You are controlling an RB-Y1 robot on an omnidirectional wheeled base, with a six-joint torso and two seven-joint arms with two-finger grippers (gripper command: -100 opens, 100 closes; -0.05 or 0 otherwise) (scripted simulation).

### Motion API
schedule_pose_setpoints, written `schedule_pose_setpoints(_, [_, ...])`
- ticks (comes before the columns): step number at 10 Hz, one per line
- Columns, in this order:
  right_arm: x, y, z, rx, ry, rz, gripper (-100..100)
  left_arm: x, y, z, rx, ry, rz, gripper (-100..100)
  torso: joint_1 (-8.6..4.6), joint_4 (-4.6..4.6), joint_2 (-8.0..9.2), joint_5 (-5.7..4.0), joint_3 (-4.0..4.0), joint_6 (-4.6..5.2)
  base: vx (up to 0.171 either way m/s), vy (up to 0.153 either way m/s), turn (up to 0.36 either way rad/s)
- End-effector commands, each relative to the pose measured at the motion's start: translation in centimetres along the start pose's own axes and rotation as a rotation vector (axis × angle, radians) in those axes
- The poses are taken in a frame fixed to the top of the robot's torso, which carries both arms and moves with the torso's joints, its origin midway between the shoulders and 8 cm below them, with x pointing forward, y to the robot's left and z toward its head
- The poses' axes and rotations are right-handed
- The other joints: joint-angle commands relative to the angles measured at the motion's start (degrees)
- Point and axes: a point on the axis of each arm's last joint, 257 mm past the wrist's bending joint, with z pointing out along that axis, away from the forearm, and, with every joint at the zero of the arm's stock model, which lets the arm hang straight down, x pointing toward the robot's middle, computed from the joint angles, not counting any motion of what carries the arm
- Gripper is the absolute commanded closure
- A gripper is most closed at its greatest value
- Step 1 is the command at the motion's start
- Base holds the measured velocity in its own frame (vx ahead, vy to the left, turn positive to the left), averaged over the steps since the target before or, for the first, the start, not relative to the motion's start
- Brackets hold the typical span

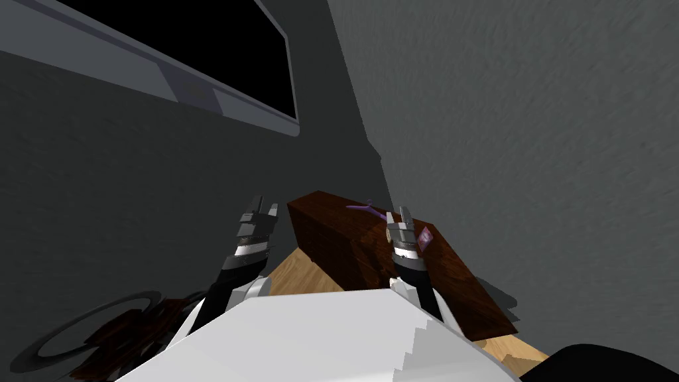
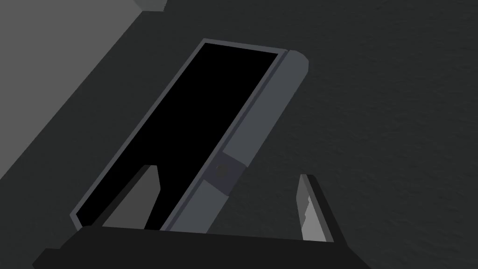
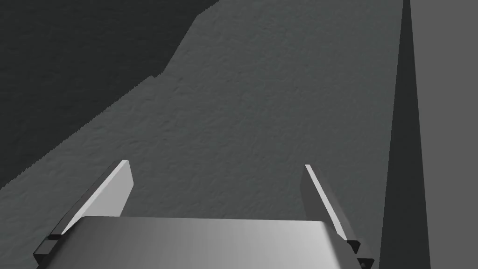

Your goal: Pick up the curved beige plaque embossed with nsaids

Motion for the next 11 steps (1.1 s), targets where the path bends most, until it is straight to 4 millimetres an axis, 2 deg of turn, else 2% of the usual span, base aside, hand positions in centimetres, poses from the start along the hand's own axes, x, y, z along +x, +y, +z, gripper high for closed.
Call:
schedule_pose_setpoints(1, [0.0, -0.6, -0.4, 0.025, 0.04, -0.05, -100, 0.0, 0.0, 0.0, 0.0, 0.0, 0.0, 0, 0.0, 0.0, 0.0, 0.0, 0.0, 0.0, -0.01, 0.007, 0.044])
schedule_pose_setpoints(4, [-0.7, -2.6, -2.0, 0.117, 0.133, -0.217, -100, 0.0, 0.0, 0.0, 0.0, 0.0, 0.0, 0, 0.02, 0.02, 0.12, 0.01, 0.07, 0.0, -0.028, 0.011, 0.073])
schedule_pose_setpoints(7, [-2.6, -5.6, -5.0, 0.249, 0.229, -0.439, -100, 0.0, 0.0, 0.0, 0.0, 0.0, 0.0, 0, -0.07, 0.04, 0.2, -0.02, 0.11, -0.01, -0.047, -0.01, 0.13])
schedule_pose_setpoints(8, [-2.5, -5.7, -5.2, 0.255, 0.235, -0.45, -100, 0.0, 0.0, 0.0, 0.0, 0.0, 0.0, 0, -0.09, 0.05, 0.23, -0.02, 0.13, 0.0, -0.035, -0.013, 0.029])
schedule_pose_setpoints(10, [-4.6, -7.7, -7.9, 0.359, 0.302, -0.615, -100, 0.0, 0.0, 0.0, 0.0, 0.0, 0.0, 0, -0.07, 0.03, 0.14, -0.02, 0.09, 0.0, -0.03, -0.012, 0.14])
schedule_pose_setpoints(11, [-4.6, -7.9, -8.2, 0.365, 0.315, -0.634, -100, 0.0, 0.0, 0.0, 0.0, 0.0, 0.0, 0, -0.1, 0.03, 0.13, -0.02, 0.08, -0.02, -0.026, -0.02, 0.058])
